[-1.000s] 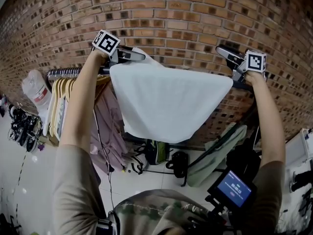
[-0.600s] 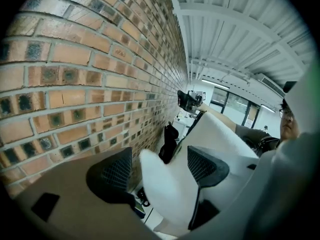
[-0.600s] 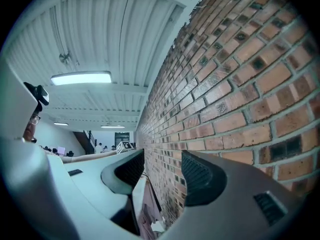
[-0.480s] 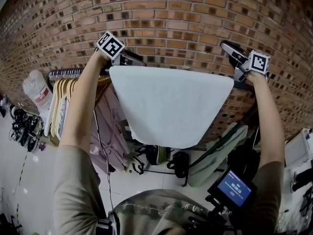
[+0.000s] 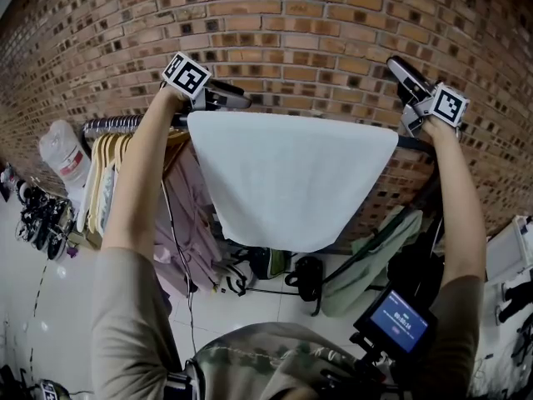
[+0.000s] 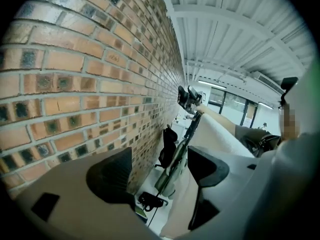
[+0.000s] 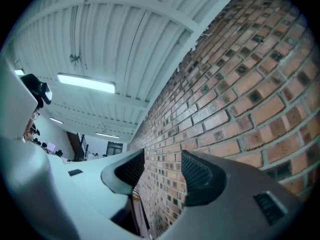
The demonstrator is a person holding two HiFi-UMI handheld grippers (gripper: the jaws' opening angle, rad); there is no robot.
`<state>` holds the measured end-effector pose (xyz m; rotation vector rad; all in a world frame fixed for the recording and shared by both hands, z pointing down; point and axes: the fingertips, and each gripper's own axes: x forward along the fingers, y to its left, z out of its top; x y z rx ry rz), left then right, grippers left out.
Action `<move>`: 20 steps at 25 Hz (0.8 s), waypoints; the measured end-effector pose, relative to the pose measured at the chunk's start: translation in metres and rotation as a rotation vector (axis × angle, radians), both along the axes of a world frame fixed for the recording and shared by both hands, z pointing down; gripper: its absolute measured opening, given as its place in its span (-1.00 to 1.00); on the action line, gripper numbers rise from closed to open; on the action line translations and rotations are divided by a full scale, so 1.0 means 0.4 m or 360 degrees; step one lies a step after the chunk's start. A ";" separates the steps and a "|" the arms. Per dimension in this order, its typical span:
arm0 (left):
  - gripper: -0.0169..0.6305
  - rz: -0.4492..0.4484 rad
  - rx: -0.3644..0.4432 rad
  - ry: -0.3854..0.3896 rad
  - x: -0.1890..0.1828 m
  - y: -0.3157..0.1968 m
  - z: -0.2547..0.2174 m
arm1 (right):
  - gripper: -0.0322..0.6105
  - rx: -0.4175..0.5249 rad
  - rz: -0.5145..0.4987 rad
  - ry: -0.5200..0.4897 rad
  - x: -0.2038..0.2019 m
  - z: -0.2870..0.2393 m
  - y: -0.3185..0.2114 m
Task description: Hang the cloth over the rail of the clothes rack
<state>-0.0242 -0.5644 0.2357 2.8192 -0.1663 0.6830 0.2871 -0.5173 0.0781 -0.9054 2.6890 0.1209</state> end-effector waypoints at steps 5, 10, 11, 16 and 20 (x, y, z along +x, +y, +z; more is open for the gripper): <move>0.17 -0.0050 0.0056 0.0144 -0.005 -0.011 -0.056 | -0.18 -0.0092 -0.0030 0.0130 -0.031 0.046 -0.004; 0.16 -0.0046 0.0102 0.0228 -0.016 -0.004 -0.095 | -0.18 -0.0133 -0.0111 0.0216 -0.081 0.058 0.012; 0.16 -0.0033 0.0121 0.0244 -0.013 -0.002 -0.103 | -0.18 -0.0139 -0.0123 0.0248 -0.089 0.063 0.014; 0.16 -0.0081 0.0279 0.0377 -0.024 -0.018 -0.167 | -0.19 -0.0141 -0.0106 0.0340 -0.092 0.087 0.001; 0.02 -0.0109 0.0524 0.0555 -0.047 -0.019 -0.264 | -0.81 -0.0061 -0.0077 0.0310 -0.070 0.053 0.008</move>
